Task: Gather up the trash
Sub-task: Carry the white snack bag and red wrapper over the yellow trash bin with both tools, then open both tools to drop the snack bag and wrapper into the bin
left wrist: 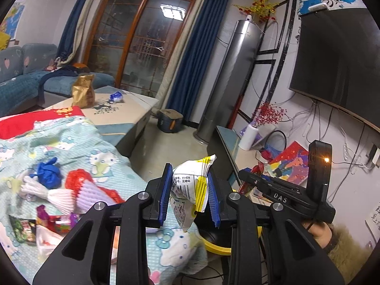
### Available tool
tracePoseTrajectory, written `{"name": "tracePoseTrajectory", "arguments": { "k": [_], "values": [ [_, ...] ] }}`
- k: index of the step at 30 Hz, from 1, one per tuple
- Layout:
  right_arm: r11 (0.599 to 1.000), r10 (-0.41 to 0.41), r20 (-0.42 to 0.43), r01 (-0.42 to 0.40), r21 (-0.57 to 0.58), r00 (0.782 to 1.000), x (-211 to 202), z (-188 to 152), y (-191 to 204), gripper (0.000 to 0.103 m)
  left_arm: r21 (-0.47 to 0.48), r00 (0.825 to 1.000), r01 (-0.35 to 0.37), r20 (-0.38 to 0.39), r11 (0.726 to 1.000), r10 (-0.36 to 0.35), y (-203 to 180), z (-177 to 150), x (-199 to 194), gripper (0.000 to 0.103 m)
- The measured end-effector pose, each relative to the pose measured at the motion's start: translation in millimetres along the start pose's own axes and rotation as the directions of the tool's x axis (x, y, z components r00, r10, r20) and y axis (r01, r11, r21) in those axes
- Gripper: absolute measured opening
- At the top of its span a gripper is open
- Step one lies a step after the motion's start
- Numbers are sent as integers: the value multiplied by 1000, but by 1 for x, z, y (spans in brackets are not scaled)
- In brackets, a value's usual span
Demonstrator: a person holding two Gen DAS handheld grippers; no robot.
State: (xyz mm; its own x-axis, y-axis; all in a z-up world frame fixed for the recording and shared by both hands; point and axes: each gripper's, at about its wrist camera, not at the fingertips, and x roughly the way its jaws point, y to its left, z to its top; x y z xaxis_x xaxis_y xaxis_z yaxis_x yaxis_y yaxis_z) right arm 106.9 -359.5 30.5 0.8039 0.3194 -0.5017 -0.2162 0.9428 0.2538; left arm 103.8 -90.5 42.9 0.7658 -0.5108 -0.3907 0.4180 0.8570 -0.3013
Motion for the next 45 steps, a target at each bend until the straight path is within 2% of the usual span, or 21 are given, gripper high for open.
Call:
{"name": "tracePoseTrajectory", "arguments": {
  "k": [8, 14, 19, 27, 37, 39, 41, 43, 45],
  "values": [
    [997, -35, -25, 36, 67, 999, -1, -5, -37, 12, 5, 996, 68, -49, 998, -68, -20, -14, 26, 27],
    [994, -29, -36, 33, 107, 999, 3, -11, -55, 12, 17, 989, 108, -108, 994, -105, -35, -28, 51, 27],
    [989, -10, -49, 17, 145, 999, 6, -16, -70, 12, 18, 978, 139, -157, 990, -134, -47, -41, 73, 27],
    [980, -32, -69, 45, 196, 997, 12, -25, -96, 12, 32, 960, 194, -211, 980, -183, -67, -65, 109, 27],
    [958, -60, -103, 86, 274, 993, 20, -40, -128, 14, 37, 936, 215, -292, 976, -195, -83, -91, 158, 29],
    [954, -64, -120, 96, 283, 991, 23, -45, -132, 20, 39, 930, 214, -314, 976, -191, -83, -95, 168, 36],
    [950, -69, -136, 106, 292, 988, 27, -49, -133, 45, 34, 923, 197, -342, 980, -174, -82, -102, 178, 39],
    [949, -79, -141, 118, 293, 987, 30, -51, -134, 46, 30, 926, 175, -346, 984, -154, -76, -106, 181, 51],
    [948, -91, -150, 132, 288, 984, 32, -54, -134, 50, 33, 931, 154, -338, 987, -135, -73, -107, 178, 68]
  ]
}}
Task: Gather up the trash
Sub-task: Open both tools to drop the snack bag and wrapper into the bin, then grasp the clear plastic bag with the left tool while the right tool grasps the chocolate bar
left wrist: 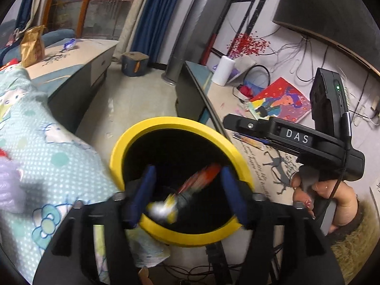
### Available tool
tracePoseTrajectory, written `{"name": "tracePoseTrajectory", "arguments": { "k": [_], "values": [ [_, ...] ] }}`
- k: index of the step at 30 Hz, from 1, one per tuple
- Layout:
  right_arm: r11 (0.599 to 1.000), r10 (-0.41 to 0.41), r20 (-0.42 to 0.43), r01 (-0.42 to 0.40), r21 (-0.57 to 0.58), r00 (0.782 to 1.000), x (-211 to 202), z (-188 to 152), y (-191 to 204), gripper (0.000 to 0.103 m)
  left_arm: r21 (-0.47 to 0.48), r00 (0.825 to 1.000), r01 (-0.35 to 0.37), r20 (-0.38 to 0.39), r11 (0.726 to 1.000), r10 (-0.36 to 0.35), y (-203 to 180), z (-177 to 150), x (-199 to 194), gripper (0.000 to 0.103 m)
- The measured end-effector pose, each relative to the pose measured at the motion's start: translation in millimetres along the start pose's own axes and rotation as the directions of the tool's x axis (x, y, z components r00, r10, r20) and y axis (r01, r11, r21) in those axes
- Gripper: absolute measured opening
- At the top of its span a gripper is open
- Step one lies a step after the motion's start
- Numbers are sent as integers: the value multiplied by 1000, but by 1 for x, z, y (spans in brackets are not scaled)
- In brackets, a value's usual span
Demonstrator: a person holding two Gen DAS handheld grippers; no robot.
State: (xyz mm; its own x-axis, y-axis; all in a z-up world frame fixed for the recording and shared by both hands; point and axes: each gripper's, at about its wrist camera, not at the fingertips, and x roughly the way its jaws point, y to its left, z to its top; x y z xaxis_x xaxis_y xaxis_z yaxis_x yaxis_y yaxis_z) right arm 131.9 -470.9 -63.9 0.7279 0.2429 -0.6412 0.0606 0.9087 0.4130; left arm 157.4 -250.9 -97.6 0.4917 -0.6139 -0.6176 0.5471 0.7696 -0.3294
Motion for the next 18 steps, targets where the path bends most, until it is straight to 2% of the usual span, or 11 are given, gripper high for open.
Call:
{"name": "tracePoseTrajectory", "arguments": {
  "k": [1, 3, 4, 7, 11, 18],
  "values": [
    [1000, -7, 2, 7, 1, 1000, 0, 0, -1, 54, -2, 1000, -8, 3, 1000, 8, 2, 0, -3, 73],
    [1000, -19, 18, 18, 7, 1000, -2, -1, -2, 57, -7, 999, -35, 15, 999, 35, 5, 0, -13, 93],
    [1000, -26, 24, 25, 10, 999, -3, -1, -2, 60, -10, 999, -40, 25, 999, 40, 6, 0, -17, 94],
    [999, -46, 44, 45, 17, 998, -7, -1, 1, 65, -13, 995, -82, 59, 997, 83, 8, 2, -34, 96],
    [998, -55, 70, 57, -35, 996, -13, -2, 19, 67, -25, 986, -123, 114, 992, 125, 13, 2, -61, 96],
    [994, -22, 104, 33, -107, 994, -26, -1, 45, 68, -30, 960, -202, 190, 979, 204, 19, 3, -100, 96]
  ]
}}
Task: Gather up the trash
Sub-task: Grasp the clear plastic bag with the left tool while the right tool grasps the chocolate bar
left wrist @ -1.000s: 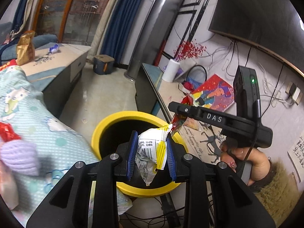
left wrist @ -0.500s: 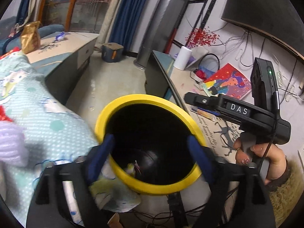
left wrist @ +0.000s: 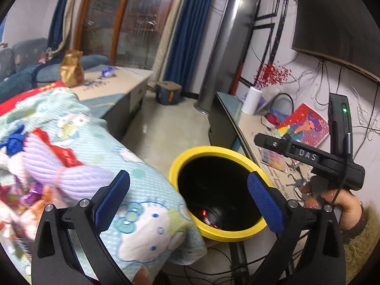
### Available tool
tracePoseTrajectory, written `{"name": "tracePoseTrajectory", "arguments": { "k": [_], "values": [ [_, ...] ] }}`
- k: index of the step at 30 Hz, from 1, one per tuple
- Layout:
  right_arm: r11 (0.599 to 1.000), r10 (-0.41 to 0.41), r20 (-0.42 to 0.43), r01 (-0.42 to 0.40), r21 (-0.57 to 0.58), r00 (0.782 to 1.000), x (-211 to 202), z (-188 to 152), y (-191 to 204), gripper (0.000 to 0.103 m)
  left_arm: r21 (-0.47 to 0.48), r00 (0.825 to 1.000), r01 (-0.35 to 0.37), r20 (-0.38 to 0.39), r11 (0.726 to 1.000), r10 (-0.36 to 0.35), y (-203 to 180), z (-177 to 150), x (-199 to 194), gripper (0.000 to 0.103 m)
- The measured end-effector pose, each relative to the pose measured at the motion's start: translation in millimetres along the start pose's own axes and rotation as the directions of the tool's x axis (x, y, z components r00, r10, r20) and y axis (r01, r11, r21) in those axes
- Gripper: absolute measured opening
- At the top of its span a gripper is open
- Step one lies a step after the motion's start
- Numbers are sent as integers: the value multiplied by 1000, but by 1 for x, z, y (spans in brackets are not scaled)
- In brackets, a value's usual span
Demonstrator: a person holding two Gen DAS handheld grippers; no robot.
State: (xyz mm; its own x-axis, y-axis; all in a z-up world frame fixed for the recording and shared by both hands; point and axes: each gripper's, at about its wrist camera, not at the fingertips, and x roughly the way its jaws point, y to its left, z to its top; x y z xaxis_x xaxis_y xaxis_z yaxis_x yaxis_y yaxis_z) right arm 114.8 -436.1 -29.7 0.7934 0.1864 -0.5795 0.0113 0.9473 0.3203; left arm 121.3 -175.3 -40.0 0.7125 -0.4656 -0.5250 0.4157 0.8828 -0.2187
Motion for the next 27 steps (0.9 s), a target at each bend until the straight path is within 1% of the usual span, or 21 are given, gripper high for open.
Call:
{"name": "tracePoseTrajectory", "arguments": {
  "k": [5, 12, 20, 27],
  "values": [
    [999, 25, 17, -24, -37, 1000, -9, 0, 18, 68, -11, 998, -40, 46, 999, 41, 13, 5, -21, 96],
    [992, 75, 12, -73, -104, 997, -14, -2, 51, 68, -47, 989, -108, 100, 993, 113, 37, 9, -48, 96],
    [975, 135, -4, -134, -178, 991, -20, -9, 88, 68, -118, 975, -165, 130, 979, 180, 68, 9, -71, 96],
    [949, 198, -31, -200, -243, 980, -23, -19, 124, 68, -165, 961, -210, 145, 964, 235, 92, 7, -89, 96]
  ]
}}
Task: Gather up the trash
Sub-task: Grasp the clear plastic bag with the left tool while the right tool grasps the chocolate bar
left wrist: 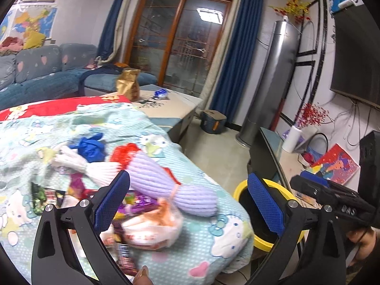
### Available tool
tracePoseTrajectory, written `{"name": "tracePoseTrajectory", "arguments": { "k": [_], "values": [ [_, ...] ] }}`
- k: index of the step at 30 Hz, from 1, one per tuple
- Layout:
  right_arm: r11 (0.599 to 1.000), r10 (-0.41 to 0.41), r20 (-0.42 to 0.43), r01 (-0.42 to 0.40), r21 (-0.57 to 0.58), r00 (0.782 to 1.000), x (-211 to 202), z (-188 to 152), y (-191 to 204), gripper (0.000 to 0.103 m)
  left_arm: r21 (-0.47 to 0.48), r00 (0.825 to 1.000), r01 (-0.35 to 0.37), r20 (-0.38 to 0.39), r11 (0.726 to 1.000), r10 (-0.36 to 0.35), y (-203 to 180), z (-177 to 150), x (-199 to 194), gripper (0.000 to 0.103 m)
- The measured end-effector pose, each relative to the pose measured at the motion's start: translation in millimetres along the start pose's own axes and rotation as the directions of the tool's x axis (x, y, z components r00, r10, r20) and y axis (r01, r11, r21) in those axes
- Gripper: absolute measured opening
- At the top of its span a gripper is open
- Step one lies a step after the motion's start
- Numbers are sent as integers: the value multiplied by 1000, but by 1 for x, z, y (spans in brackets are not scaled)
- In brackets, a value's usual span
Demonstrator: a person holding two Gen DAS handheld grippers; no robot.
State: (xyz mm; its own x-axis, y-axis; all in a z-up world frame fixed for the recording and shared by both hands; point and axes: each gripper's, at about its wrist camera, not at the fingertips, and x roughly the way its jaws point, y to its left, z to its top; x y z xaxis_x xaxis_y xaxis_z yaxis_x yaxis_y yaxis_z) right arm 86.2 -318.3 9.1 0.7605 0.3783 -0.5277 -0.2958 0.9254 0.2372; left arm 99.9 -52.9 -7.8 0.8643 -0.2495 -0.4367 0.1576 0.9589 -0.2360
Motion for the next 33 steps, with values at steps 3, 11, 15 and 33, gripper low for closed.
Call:
{"name": "tracePoseTrajectory", "arguments": {
  "k": [3, 11, 15, 33],
  "values": [
    [999, 33, -6, -33, -24, 999, 1, -2, 15, 68, -18, 1000, -27, 6, 999, 27, 12, 1, -5, 96],
    [986, 118, -59, -124, -114, 991, 8, -12, 65, 68, -80, 995, -94, 24, 992, 96, 49, 4, -20, 96],
    [973, 158, -94, -171, -154, 983, 12, -20, 88, 68, -118, 990, -138, 24, 983, 142, 74, 4, -28, 96],
    [923, 251, -261, -312, -227, 932, 38, -51, 158, 57, -291, 974, -223, -106, 930, 200, 165, -19, -38, 96]
  ]
}}
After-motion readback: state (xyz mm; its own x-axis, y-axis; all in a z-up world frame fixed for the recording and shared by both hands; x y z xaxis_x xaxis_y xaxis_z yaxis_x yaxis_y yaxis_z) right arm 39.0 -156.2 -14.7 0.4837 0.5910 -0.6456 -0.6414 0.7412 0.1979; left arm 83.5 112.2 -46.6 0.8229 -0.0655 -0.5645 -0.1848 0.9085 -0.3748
